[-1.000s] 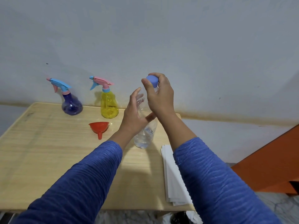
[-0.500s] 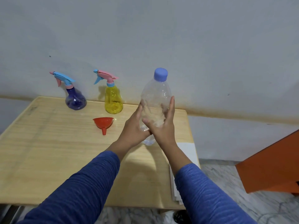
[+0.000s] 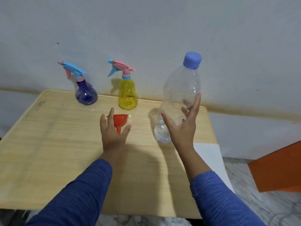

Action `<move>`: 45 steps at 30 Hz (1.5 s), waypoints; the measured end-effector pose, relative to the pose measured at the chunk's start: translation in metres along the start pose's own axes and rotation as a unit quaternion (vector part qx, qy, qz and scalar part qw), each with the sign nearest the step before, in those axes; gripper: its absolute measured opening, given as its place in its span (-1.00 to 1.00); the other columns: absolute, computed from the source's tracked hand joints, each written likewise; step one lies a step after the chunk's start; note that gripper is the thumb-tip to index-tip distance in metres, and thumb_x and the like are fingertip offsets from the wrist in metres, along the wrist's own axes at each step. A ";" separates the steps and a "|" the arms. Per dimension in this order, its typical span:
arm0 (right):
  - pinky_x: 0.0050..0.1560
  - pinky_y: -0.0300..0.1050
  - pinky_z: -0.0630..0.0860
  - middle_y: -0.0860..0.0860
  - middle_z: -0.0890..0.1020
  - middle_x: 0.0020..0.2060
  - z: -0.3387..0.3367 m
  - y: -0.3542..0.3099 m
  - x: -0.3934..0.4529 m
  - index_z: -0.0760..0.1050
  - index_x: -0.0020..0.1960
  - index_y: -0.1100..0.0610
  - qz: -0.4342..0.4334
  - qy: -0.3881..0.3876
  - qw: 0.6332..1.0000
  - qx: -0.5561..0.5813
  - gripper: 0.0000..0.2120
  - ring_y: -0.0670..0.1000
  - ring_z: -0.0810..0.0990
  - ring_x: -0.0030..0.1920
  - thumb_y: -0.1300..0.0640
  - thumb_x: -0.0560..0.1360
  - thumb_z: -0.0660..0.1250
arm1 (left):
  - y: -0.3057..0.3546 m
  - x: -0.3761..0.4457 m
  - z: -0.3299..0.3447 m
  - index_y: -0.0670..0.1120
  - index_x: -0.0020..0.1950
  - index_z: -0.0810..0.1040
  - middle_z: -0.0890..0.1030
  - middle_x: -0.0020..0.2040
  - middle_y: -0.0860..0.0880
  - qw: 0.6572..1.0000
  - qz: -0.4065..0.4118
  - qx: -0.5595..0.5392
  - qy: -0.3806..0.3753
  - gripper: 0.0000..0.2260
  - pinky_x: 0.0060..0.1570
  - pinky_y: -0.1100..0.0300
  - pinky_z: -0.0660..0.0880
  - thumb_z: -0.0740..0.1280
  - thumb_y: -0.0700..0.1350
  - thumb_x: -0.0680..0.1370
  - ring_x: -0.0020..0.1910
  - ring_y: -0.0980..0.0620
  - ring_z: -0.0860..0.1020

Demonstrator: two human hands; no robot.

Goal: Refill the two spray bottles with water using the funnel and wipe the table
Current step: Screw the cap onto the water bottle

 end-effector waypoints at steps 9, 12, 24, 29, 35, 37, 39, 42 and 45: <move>0.32 0.14 0.39 0.00 0.30 0.44 0.013 0.003 -0.003 -0.12 0.46 -0.24 -0.013 0.034 0.999 -0.018 0.03 -0.01 0.41 0.33 0.06 0.30 0.55 | -0.021 0.026 0.023 0.16 0.50 0.06 0.22 0.41 -0.20 0.999 0.038 -0.028 0.010 -0.19 0.23 0.22 0.34 0.44 -0.22 0.42 0.29 -0.11 0.38; 0.30 0.09 0.41 -0.02 0.36 0.40 0.013 -0.001 -0.003 -0.12 0.44 -0.32 0.011 0.033 0.999 -0.022 0.05 -0.06 0.46 0.27 0.04 0.27 0.56 | -0.022 0.030 0.024 0.14 0.51 0.06 0.32 0.34 -0.22 0.997 0.078 -0.010 0.022 -0.22 0.22 0.04 0.45 0.36 -0.32 0.45 0.25 -0.16 0.40; 0.30 0.07 0.41 -0.08 0.42 0.31 0.007 -0.007 0.026 -0.09 0.44 -0.31 0.044 0.073 0.996 -0.020 0.02 -0.05 0.48 0.22 0.09 0.30 0.56 | 0.003 0.037 0.032 0.04 0.52 0.09 0.56 0.18 -0.16 0.987 0.158 -0.025 -0.029 -0.27 0.05 0.30 0.39 0.35 -0.32 0.46 0.10 -0.10 0.54; 0.26 -0.06 0.43 -0.24 0.40 0.20 -0.002 0.002 0.055 -0.05 0.49 -0.18 0.028 0.073 0.997 -0.010 0.01 -0.05 0.48 0.20 0.11 0.30 0.55 | 0.028 0.044 0.052 0.01 0.49 0.18 0.63 0.03 -0.19 0.989 0.137 -0.031 -0.046 -0.35 -0.04 0.21 0.47 0.36 -0.24 0.47 -0.04 -0.15 0.60; 0.16 -0.21 0.42 -0.20 0.42 0.20 -0.006 0.021 0.091 -0.05 0.49 -0.19 0.023 0.057 0.998 0.008 0.01 -0.04 0.48 0.17 0.12 0.30 0.55 | 0.049 0.062 0.082 -0.23 0.13 0.58 0.66 -0.02 -0.22 0.987 0.159 0.001 -0.019 -0.74 -0.02 0.13 0.47 0.37 -0.30 0.44 -0.05 -0.21 0.61; 0.09 -0.30 0.41 -0.08 0.43 0.22 -0.006 0.027 0.101 -0.07 0.47 -0.25 0.019 0.048 0.999 0.011 0.03 -0.05 0.48 0.16 0.10 0.29 0.56 | 0.054 0.067 0.092 -0.23 0.07 0.61 0.66 -0.05 -0.20 0.989 0.150 0.007 -0.012 -0.78 -0.03 0.15 0.46 0.39 -0.30 0.43 -0.07 -0.18 0.61; 0.01 -0.43 0.37 -0.07 0.44 0.23 -0.006 0.033 0.110 -0.08 0.44 -0.29 0.018 0.040 0.999 0.013 0.02 -0.08 0.49 0.16 0.10 0.29 0.56 | 0.058 0.071 0.100 -0.21 0.06 0.61 0.66 -0.08 -0.17 0.991 0.135 0.006 -0.002 -0.78 -0.05 0.14 0.46 0.40 -0.29 0.43 -0.10 -0.14 0.60; -0.06 -0.59 0.35 -0.08 0.43 0.25 -0.004 0.044 0.123 -0.07 0.42 -0.30 0.019 0.031 0.999 0.025 0.01 -0.08 0.48 0.19 0.13 0.29 0.56 | 0.064 0.075 0.111 -0.18 0.08 0.60 0.64 -0.09 -0.15 0.993 0.117 0.003 -0.003 -0.77 -0.07 0.16 0.47 0.40 -0.26 0.43 -0.11 -0.11 0.58; -0.02 -0.58 0.34 -0.09 0.43 0.26 0.000 0.054 0.132 -0.07 0.43 -0.30 0.016 0.024 0.999 0.028 0.02 -0.08 0.47 0.22 0.10 0.28 0.57 | 0.066 0.079 0.120 -0.16 0.14 0.58 0.63 0.01 -0.13 0.994 0.105 0.019 -0.007 -0.75 0.00 0.25 0.36 0.37 -0.24 0.46 0.00 -0.08 0.56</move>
Point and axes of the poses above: each hand's wrist, its own x-axis towards the middle knuckle, its own z-axis out of the palm, y = z × x, the point moved 1 cm from there along x, towards the middle knuckle
